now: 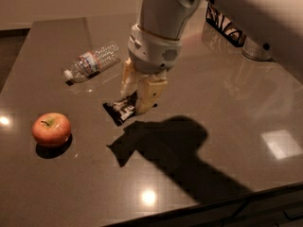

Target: Move rxbar chocolate near apple

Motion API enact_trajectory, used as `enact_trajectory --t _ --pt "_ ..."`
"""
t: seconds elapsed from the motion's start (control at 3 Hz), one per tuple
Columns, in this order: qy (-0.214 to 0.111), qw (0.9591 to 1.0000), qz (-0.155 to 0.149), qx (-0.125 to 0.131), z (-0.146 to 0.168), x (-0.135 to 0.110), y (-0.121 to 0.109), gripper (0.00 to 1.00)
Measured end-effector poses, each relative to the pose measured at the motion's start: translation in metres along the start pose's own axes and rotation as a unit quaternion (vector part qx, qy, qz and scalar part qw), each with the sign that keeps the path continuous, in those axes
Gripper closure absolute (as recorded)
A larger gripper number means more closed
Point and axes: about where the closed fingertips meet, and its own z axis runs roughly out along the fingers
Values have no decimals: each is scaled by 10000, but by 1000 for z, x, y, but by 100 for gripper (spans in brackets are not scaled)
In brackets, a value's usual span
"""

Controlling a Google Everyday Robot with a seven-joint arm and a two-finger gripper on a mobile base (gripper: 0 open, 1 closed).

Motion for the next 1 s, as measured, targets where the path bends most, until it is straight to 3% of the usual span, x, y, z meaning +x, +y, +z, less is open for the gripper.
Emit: enact_trajectory --t 0.33,1.0 --pt "-68 9985 509 181 2 -18 -5 100" --pt "340 9878 1498 266 47 -25 -2 100"
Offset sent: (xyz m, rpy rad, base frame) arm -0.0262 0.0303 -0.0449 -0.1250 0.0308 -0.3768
